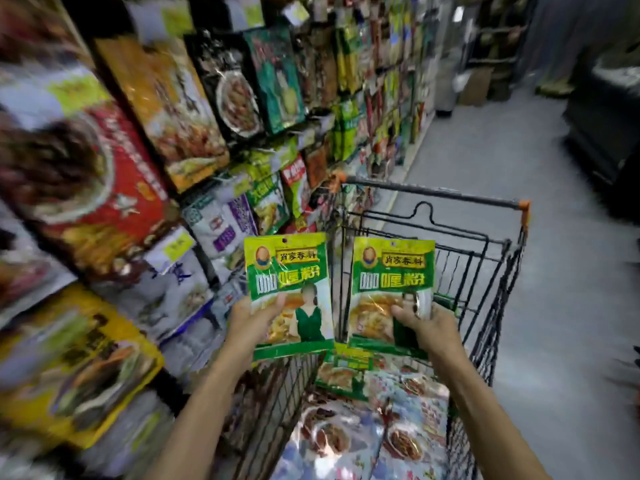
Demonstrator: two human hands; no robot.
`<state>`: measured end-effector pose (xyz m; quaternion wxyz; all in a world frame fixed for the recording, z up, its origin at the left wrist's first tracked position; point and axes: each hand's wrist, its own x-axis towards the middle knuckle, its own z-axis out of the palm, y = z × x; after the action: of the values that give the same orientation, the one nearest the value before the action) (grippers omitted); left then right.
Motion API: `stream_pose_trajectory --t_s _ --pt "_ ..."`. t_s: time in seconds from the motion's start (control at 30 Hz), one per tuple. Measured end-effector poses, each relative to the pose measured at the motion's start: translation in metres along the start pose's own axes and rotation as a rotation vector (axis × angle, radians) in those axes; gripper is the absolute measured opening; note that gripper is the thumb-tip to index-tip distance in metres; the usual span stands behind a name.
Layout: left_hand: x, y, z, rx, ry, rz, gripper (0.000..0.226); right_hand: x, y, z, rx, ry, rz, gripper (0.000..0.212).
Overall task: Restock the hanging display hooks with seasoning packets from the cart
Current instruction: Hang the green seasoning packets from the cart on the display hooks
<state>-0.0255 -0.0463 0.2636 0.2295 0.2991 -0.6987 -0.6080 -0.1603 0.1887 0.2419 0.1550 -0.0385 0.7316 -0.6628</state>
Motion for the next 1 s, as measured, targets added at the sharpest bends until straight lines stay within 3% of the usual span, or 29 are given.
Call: stream_pose_trajectory --t_s 0.1,0.23,0.33,0.57,0.7,0.8,0.93,1.0 --pt "-0.037 0.044 -0.053 -0.002 0.129 0.108 0.004 -0.028 -0.045 0.024 0.009 -0.112 -0.114 0.032" --pt "-0.090 0.101 -0.126 0.000 0.297 0.250 0.002 -0.067 -0.108 0.069 0.020 -0.312 -0.258 0.023" --pt "-0.133 0.145 -0.181 0.017 0.438 0.361 0.006 -0.100 -0.149 0.110 0.040 -0.442 -0.353 0.039" --pt "-0.235 0.219 -0.301 0.055 0.755 0.530 0.009 -0.201 -0.238 0.214 0.107 -0.680 -0.611 0.055" --pt "-0.293 0.242 -0.370 0.136 0.930 0.584 0.010 -0.263 -0.272 0.283 0.160 -0.856 -0.642 0.042" --pt "-0.332 0.253 -0.416 0.115 1.040 0.576 0.009 -0.313 -0.286 0.330 0.174 -0.945 -0.666 0.055" --pt "-0.369 0.258 -0.465 0.112 1.149 0.557 0.030 -0.370 -0.294 0.381 0.208 -1.093 -0.669 0.029" --pt "-0.381 0.259 -0.483 0.140 1.181 0.545 0.025 -0.392 -0.301 0.395 0.239 -1.147 -0.663 0.042"
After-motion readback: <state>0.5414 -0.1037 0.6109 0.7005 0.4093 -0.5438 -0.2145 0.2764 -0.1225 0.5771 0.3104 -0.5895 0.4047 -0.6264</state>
